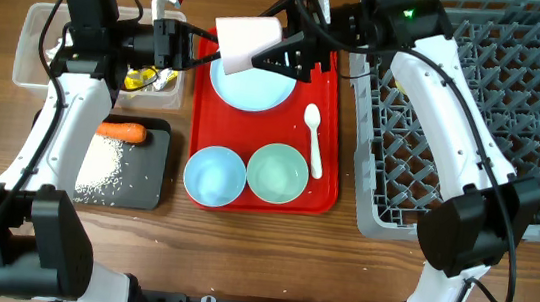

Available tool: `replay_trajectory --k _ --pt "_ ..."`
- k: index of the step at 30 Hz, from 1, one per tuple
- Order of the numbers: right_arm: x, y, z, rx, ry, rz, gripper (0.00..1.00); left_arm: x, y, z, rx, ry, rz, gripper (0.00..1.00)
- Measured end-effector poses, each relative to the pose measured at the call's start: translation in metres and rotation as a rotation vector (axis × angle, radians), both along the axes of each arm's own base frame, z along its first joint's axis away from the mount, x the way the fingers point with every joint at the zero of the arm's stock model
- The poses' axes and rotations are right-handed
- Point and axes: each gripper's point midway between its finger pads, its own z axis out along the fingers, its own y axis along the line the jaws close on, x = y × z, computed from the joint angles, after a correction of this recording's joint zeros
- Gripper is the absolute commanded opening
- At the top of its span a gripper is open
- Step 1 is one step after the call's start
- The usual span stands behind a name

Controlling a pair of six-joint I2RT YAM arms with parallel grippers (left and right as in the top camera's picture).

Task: Sort waste into correct bins and load items into the dishwasher rack
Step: 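Release the left gripper and carry the pink cup right over the rack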

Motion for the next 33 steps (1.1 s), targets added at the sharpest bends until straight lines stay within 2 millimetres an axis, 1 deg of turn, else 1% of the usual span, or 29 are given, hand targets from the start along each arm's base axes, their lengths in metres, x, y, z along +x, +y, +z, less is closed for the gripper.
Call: replay_trajectory --k 2,3,4,6,8,10,11,12,13,16,20,24,27,30,32,33 --pt "0.0 0.0 0.0 -0.003 0.011 -0.001 0.85 0.0 0.0 0.0 0.0 0.0 0.0 0.04" --pt "0.0 0.0 0.0 -0.004 0.016 -0.002 0.82 0.0 0.0 0.0 0.0 0.0 0.0 0.04" --pt "0.0 0.0 0.0 -0.005 0.02 -0.002 0.75 0.0 0.0 0.0 0.0 0.0 0.0 0.04" --pt "0.0 0.0 0.0 -0.006 0.026 -0.003 0.72 0.0 0.0 0.0 0.0 0.001 0.0 0.06" --pt "0.001 0.0 0.001 -0.005 0.022 -0.003 0.71 0.0 0.0 0.0 0.0 0.001 0.0 0.07" --pt "0.001 0.0 0.001 -0.004 0.02 -0.003 0.64 0.0 0.0 0.0 0.0 0.001 0.0 0.13" --pt "0.001 0.0 0.001 -0.003 0.018 -0.003 0.63 0.0 0.0 0.0 0.0 0.0 0.0 0.16" --pt "0.001 0.0 0.001 -0.004 0.02 -0.004 0.6 0.0 0.0 0.0 0.0 0.002 0.0 0.2" --pt "0.001 0.0 0.001 -0.004 0.021 -0.004 0.58 0.0 0.0 0.0 0.0 0.002 0.0 0.22" --pt "0.001 0.0 0.001 -0.003 0.019 -0.004 0.52 0.0 0.0 0.0 0.0 0.003 0.0 0.3" --pt "0.001 0.0 0.001 -0.003 0.018 -0.003 0.5 0.0 0.0 0.0 0.0 0.004 0.0 0.37" --pt "0.001 0.0 0.001 -0.003 0.018 -0.003 0.5 0.0 0.001 0.0 0.0 0.003 0.003 0.37" --pt "0.002 -0.001 0.001 -0.003 0.018 -0.008 0.49 0.005 0.012 0.0 0.0 0.005 0.032 0.37" --pt "0.009 -0.009 0.001 -0.004 0.029 -0.031 0.49 0.01 0.027 -0.001 -0.002 0.019 0.073 0.37" --pt "0.019 -0.02 0.002 -0.009 0.05 -0.065 0.46 0.012 0.035 -0.002 -0.004 0.038 0.094 0.37" --pt "0.028 -0.029 0.001 -0.018 0.061 -0.1 0.45 0.013 0.039 -0.002 -0.004 0.04 0.103 0.37"
